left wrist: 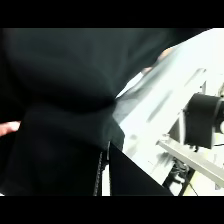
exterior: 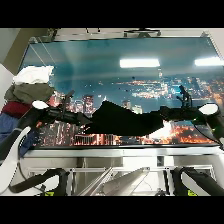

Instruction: Fold the shirts.

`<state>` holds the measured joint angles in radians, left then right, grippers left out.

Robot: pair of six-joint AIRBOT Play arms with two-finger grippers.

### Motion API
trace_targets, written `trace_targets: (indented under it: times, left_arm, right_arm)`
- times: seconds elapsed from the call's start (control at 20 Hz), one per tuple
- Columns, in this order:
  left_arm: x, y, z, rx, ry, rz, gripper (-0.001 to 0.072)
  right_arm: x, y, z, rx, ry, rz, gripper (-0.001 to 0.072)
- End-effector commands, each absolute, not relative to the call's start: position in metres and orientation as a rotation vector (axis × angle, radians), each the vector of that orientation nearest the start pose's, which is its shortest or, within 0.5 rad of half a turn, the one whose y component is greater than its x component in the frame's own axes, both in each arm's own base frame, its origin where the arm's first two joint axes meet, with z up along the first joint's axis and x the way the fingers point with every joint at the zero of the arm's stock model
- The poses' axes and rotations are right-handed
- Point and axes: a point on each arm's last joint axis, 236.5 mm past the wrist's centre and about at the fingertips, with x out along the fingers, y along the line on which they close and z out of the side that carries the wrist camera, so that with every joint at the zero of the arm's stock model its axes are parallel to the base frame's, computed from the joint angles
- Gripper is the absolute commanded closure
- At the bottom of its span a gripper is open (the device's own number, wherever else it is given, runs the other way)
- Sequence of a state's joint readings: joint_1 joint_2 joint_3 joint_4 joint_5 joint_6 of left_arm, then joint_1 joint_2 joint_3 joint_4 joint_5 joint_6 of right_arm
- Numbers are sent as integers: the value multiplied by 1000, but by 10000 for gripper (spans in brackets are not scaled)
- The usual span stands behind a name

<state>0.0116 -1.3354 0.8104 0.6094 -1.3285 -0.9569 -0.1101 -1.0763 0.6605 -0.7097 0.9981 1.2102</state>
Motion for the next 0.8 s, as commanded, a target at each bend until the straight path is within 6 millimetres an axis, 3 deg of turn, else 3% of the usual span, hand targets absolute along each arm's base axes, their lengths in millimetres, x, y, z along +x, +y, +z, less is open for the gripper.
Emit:
trace_targets:
  times: [0.0,0.1,0.15,0.2,0.25,0.35,0.4,0.5,0.65,0.75]
  left_arm:
    - [311,-180,-36,-561,1406,-867,704]
    - [339,-171,-25,-546,1345,-856,674]
    - [349,-169,-20,-538,1325,-856,464]
    - [356,-169,-12,-525,1309,-871,372]
    - [361,-168,-4,-517,1300,-889,372]
    - [360,-160,15,-509,1326,-915,372]
    - [354,-149,17,-489,1389,-891,372]
    - [329,-127,11,-447,1531,-823,372]
    - [288,-124,-1,-460,1593,-790,372]
    - [258,-127,-19,-462,1592,-780,372]
  right_arm:
    - [332,101,-45,618,1178,355,691]
    - [345,87,-37,617,1134,333,691]
    - [350,82,-33,619,1119,324,691]
    - [353,79,-31,618,1109,319,687]
    - [356,76,-28,606,1098,322,658]
    - [361,70,-20,595,1079,326,298]
    - [362,65,-13,587,1074,344,246]
    - [357,58,-2,562,1079,394,245]
    - [329,43,-7,509,1160,461,244]
    - [316,36,-13,465,1200,481,244]
